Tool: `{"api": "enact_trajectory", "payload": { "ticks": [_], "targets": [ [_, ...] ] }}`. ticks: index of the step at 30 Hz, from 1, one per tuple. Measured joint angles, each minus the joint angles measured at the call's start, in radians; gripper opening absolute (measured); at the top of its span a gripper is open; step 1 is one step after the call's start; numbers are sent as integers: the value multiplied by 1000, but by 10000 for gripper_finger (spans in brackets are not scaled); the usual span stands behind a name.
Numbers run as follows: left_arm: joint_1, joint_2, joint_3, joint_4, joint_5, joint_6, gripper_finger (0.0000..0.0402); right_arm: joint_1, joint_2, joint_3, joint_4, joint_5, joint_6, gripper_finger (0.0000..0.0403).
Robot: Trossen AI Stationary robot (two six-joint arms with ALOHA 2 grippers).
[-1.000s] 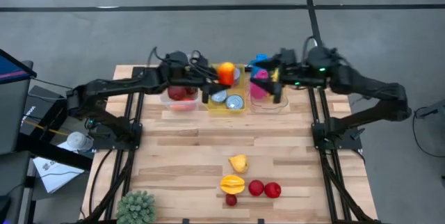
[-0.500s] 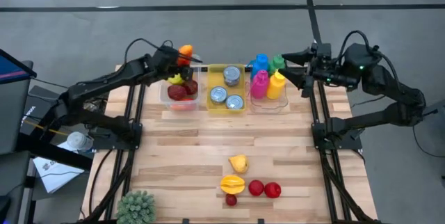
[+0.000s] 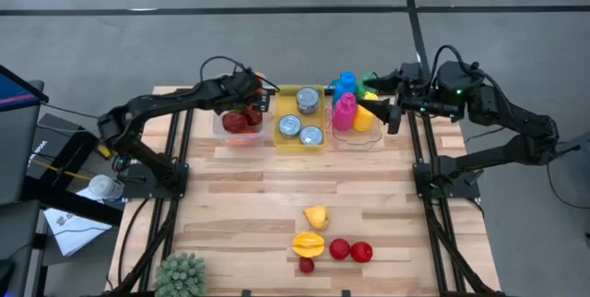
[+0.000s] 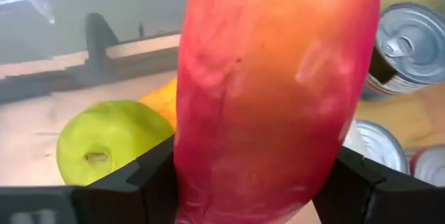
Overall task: Pick & Place Food Item
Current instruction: Put the red mango into the transparent container, then put the tomato into the transparent container
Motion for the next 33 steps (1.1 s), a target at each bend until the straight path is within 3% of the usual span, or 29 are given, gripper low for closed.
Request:
{"api": "enact_trajectory", "payload": {
  "ticks": [9,19,23,28,33],
  "targets": [
    [0,12,0,-3,-61,-35,256,24,-1,0,-63,0,4,306],
    [0,9,0,-4,42,48,324,26,-1,0,-94,-1,4,306],
    [0,-12,0,-5,90,75,359,52,18,0,-240,-4,75,306],
    [-10,-130,0,5,121,101,379,159,114,0,-475,-64,233,307],
    [-10,-302,0,34,120,118,373,354,268,0,-630,-95,342,307]
  ]
}}
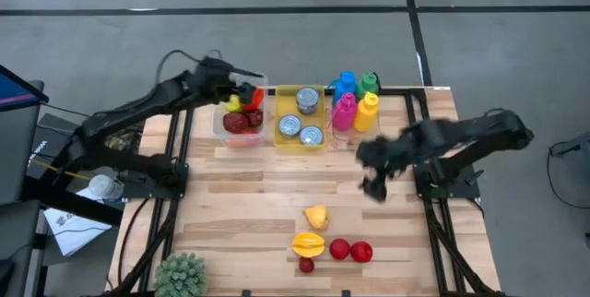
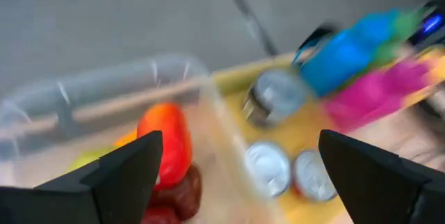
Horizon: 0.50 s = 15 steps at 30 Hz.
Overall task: Pick & Place Food Item
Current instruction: Put the tomato into the transparent container
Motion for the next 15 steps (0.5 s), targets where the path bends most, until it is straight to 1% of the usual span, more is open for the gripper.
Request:
{"api": "enact_trajectory", "payload": {
  "ticks": [7,11,15],
  "targets": [
    [2,-188,0,63,-1,67,360,230,210,0,-5,-115,171,307],
    [2,-243,0,59,-1,68,358,330,314,0,61,-141,259,307],
    [2,-268,0,51,-1,69,358,394,413,0,159,-147,299,307]
  ]
}}
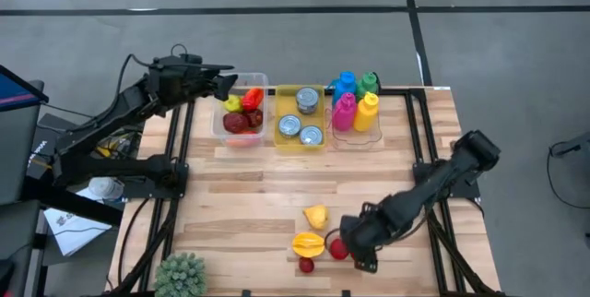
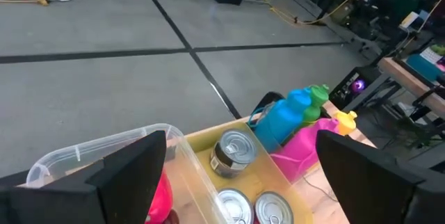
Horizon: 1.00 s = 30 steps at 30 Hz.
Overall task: Pick & Place Food Item
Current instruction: Put the tomato into the transparent container
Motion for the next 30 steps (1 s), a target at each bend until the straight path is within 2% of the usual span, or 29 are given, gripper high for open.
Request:
{"api": "enact_trajectory", "payload": {
  "ticks": [5,8,15,19,22,30],
  "targets": [
    [0,4,0,0,0,0,358,25,101,0,50,1,8,307],
    [0,13,0,-2,17,0,358,39,116,-15,93,23,25,307],
    [0,29,0,9,25,0,358,83,117,-176,213,20,154,307],
    [0,28,0,24,25,-3,358,91,118,-266,364,25,171,307],
    [0,29,0,28,25,-7,358,90,117,-297,412,22,168,306],
    [0,29,0,31,25,-10,358,98,112,-308,385,-37,132,255]
  ]
}}
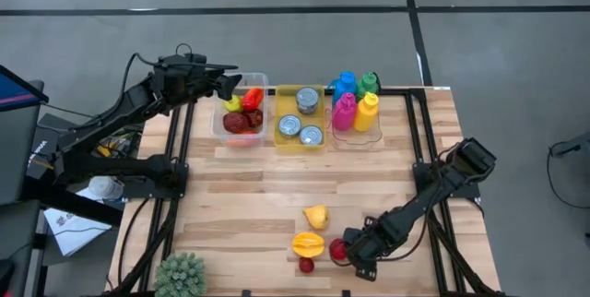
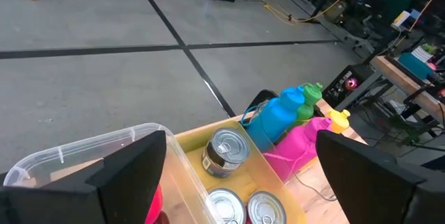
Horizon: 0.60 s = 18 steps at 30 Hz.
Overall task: Pick & Place Food Item
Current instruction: Put the tomato into the transparent container
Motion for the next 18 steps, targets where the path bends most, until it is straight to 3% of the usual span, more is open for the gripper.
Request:
{"api": "enact_trajectory", "payload": {
  "ticks": [5,9,18],
  "targets": [
    [0,0,0,0,0,-1,358,21,-61,-11,-51,-40,-3,247],
    [0,1,0,4,39,-1,358,28,-210,-6,-110,-31,20,250],
    [0,14,0,76,196,0,358,-87,-629,-6,-94,218,-23,250]
  ]
}}
